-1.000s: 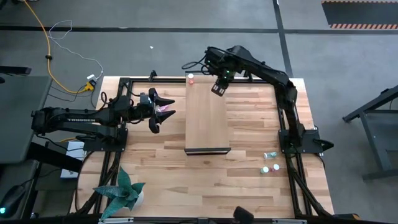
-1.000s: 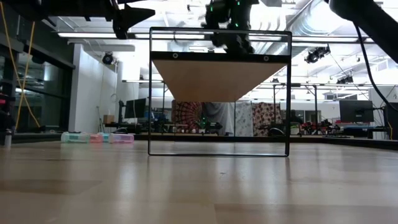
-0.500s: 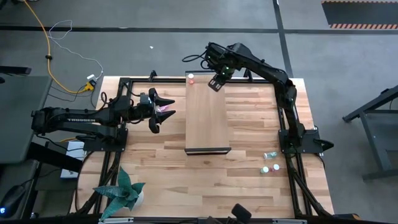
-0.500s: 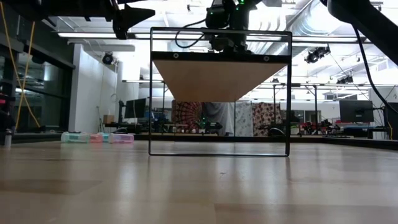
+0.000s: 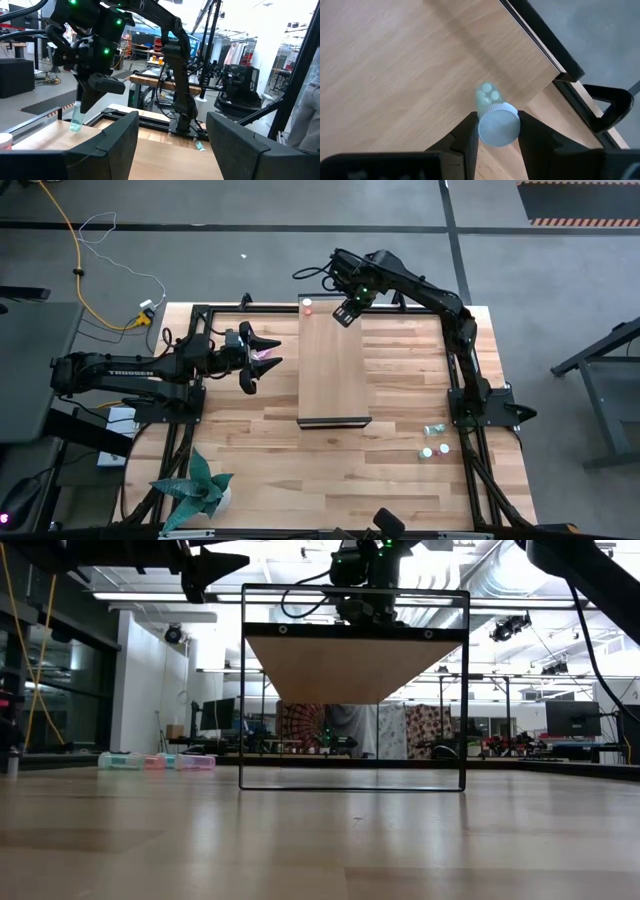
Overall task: Pick and place medicine bottles onto shelf by color
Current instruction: Put the transparent green pill bottle on the shelf, then put the transparent pink pill bottle on the shelf
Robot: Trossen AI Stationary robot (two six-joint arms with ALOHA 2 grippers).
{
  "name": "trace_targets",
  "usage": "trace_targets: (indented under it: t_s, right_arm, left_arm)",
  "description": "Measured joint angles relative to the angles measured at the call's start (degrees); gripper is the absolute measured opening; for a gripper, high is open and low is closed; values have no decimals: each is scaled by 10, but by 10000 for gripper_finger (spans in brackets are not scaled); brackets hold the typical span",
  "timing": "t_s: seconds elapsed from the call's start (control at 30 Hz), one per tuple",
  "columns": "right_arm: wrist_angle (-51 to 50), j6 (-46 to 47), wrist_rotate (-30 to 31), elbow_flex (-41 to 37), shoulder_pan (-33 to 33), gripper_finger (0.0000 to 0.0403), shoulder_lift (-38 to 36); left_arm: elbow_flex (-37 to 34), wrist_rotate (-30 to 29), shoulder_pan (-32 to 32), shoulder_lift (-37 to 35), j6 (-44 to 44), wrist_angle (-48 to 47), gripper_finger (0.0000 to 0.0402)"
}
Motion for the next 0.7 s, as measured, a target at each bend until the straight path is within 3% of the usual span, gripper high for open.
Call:
trace_targets:
  t_s: [0.4, 0.7]
  right_arm:
    - [16, -15, 0, 0, 0, 166, 0]
    - [40, -63, 10, 3, 0, 174, 0]
  left_arm:
    - [0, 0, 0, 0, 0, 0, 223]
    - [0, 0, 0, 0, 0, 0, 223]
